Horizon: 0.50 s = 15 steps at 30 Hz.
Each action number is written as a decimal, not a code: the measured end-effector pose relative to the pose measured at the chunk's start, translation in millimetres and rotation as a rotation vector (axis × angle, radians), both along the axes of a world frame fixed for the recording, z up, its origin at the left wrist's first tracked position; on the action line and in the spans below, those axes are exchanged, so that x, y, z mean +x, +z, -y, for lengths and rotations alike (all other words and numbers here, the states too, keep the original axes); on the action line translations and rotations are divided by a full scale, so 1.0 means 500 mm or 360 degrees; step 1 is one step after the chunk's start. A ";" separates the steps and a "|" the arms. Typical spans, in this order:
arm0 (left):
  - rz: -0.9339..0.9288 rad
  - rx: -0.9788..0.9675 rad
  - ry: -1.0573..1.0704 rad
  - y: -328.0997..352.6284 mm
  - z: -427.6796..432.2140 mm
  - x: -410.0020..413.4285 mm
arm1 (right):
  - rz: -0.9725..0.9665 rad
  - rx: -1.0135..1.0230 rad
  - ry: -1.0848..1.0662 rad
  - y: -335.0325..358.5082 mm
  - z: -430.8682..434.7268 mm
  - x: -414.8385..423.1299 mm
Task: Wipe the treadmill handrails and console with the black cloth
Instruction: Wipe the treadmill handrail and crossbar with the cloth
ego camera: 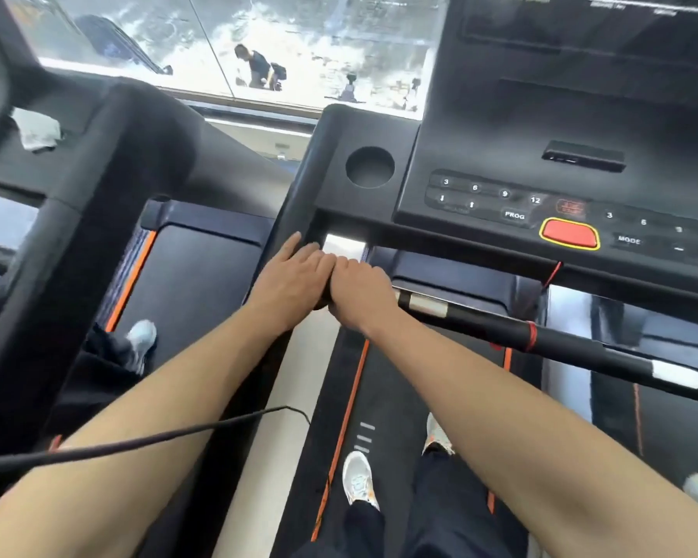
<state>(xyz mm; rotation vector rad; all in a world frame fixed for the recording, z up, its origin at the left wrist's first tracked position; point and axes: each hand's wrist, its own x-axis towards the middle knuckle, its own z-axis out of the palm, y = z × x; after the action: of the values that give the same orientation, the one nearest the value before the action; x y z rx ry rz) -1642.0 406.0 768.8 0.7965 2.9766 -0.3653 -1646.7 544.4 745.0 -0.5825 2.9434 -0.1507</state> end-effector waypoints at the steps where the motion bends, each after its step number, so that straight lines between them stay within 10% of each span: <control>1: -0.0002 0.0080 0.0091 -0.006 -0.010 0.012 | 0.0014 -0.0029 0.0026 0.003 -0.015 0.001; 9: -0.0151 0.1878 0.1670 -0.038 -0.188 0.178 | 0.0409 -0.0378 0.0114 0.042 -0.148 0.000; 15: 0.0580 0.3470 0.2996 -0.035 -0.212 0.111 | 0.0859 -0.0529 0.0135 0.070 -0.081 -0.030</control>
<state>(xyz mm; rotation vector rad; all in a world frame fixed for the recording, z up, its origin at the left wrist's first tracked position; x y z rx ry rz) -1586.5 512.2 751.1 -1.7456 1.1410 2.3331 -1661.6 585.0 779.8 -0.5921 2.3777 -0.6803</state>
